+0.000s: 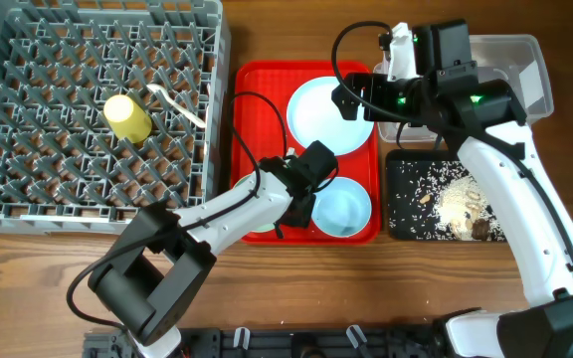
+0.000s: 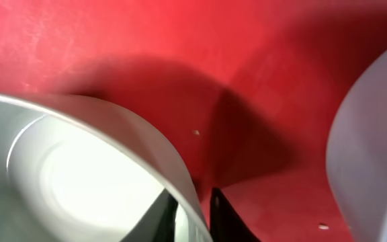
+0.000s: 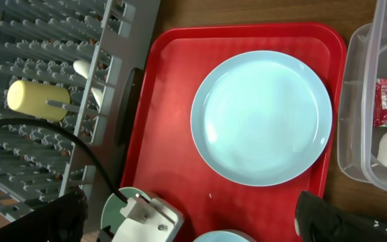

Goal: Sort waste into correct bins and load items into the dishwasher rack
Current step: 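Reach the left gripper to the pale green bowl and grasp its rim, then lift the pale green bowl off the red tray with the left gripper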

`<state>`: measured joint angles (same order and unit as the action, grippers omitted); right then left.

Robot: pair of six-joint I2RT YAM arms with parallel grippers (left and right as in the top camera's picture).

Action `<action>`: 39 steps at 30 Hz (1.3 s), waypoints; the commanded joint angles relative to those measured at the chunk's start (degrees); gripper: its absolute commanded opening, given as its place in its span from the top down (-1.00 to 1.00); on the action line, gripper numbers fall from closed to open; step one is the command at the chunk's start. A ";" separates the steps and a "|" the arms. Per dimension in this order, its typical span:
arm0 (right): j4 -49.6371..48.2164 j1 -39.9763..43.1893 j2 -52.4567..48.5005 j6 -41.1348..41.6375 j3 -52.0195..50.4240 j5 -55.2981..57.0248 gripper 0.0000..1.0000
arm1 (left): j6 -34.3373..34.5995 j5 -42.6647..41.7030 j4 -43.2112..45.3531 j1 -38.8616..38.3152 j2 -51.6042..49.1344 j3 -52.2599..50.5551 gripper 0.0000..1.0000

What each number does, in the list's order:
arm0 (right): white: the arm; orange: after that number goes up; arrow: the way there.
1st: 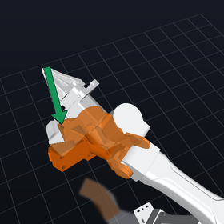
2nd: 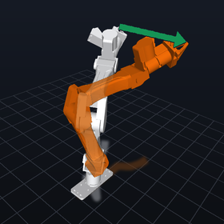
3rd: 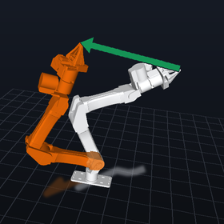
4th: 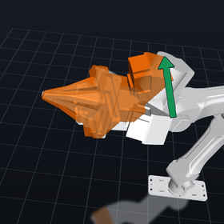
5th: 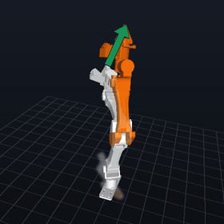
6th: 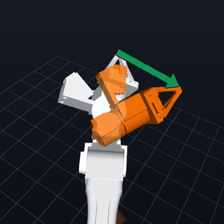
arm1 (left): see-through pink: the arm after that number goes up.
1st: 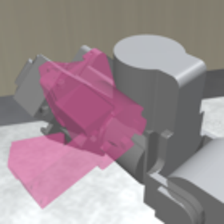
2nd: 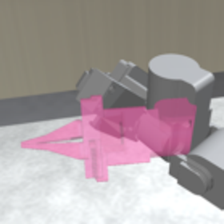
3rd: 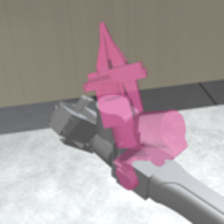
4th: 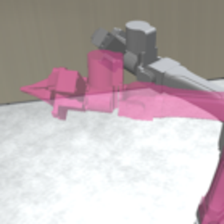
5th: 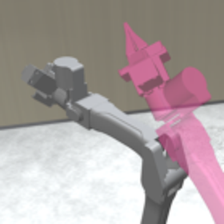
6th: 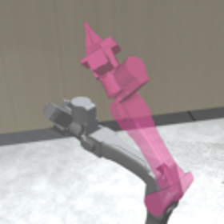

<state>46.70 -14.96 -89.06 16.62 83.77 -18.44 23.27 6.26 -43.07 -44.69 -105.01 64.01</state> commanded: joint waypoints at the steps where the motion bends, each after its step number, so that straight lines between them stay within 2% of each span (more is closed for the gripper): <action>1: -0.15 -0.07 -0.74 0.33 -0.11 -0.92 -0.99 | 0.31 1.75 -1.05 -0.22 3.10 0.94 0.51; 5: -0.15 -0.07 -0.74 0.33 -0.11 -0.92 -1.00 | 0.31 1.77 -1.05 -0.20 5.77 1.05 0.51; 7: -0.15 -0.07 -0.74 0.33 -0.11 -0.92 -1.00 | 0.35 1.73 -1.05 -0.22 5.62 0.96 0.70; 8: -0.15 -0.07 -0.74 0.31 -0.11 -0.92 -1.00 | 0.37 1.68 -1.05 -0.22 5.51 0.85 0.71; 13: -0.15 -0.07 -0.74 0.33 -0.11 -0.92 -0.99 | 0.35 -2.38 -0.81 -0.22 3.96 0.83 0.66; 18: -0.15 -0.07 -0.74 0.33 -0.11 -0.92 -1.00 | 0.35 -2.36 -0.81 -0.22 2.34 0.83 0.66; 25: -0.15 -0.07 -0.74 0.33 -0.11 -0.92 -1.00 | 0.35 -2.34 -0.55 -0.22 1.01 0.83 0.78; 33: -0.15 -0.07 -0.74 0.33 -0.11 -0.92 -1.00 | 0.35 -2.34 -0.42 -0.22 2.40 0.98 0.67; 39: -0.15 -0.07 -0.74 0.33 -0.11 -0.92 -1.00 | 0.35 -2.32 -0.76 -0.22 2.91 0.98 0.71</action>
<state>46.70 -14.96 -89.06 16.60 83.77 -18.44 23.27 4.43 -43.70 -44.69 -103.39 64.34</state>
